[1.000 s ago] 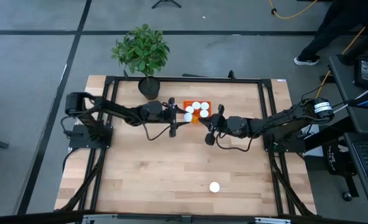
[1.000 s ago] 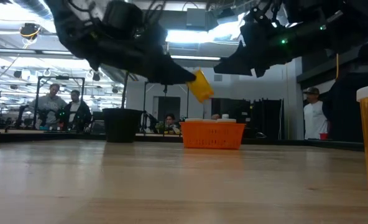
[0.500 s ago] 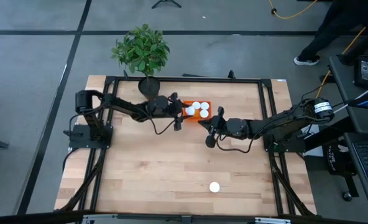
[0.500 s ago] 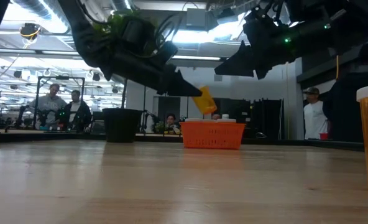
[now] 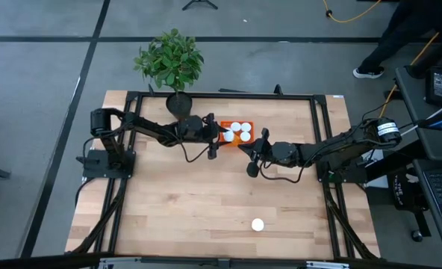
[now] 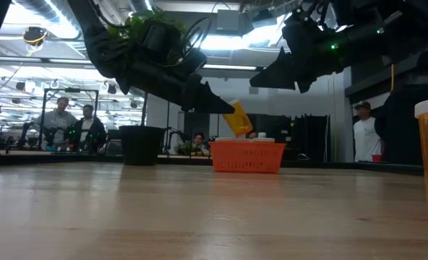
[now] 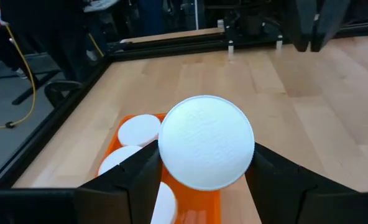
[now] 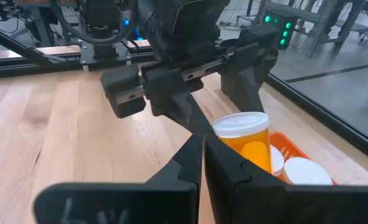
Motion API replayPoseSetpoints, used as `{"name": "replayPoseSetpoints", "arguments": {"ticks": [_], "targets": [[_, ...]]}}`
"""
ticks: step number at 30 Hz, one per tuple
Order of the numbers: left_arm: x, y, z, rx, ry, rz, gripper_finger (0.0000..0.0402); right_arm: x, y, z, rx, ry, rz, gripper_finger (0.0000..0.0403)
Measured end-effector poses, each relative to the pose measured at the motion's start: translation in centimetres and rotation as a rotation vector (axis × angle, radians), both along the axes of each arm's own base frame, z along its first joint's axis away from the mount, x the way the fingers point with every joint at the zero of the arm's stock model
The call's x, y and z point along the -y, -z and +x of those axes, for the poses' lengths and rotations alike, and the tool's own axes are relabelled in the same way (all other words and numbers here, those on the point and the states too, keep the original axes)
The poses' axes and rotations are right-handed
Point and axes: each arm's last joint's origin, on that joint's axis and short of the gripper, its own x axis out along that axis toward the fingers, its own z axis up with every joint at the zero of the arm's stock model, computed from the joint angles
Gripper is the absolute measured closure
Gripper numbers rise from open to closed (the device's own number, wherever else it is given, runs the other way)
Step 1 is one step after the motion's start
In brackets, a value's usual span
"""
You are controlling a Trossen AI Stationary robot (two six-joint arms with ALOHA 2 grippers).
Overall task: Pick and place pill bottles into a basket
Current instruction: Put the left orange pill bottle into the orange bin
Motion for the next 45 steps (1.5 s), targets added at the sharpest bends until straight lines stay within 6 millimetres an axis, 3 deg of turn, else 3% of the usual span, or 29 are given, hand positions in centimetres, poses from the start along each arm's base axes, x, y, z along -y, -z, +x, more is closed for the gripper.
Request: {"name": "replayPoseSetpoints", "arguments": {"ticks": [11, 20, 45], "targets": [[-0.3, -1.1, 0.9, 0.012, 0.004, 0.018, 0.0194, 0.0, 0.0, 0.0, 0.003, 0.001, 0.003, 0.0382], [-0.7, -0.9, 1.2, -0.107, -0.013, -0.011, 0.0194, 0.0, -0.1, 0.0, 0.002, -0.003, -0.014, 0.0382], [-1.2, -0.5, 1.2, -0.127, -0.038, 0.028, 0.0194, 0.0, -0.6, 0.1, 0.035, -0.014, -0.067, 0.0382]]}}
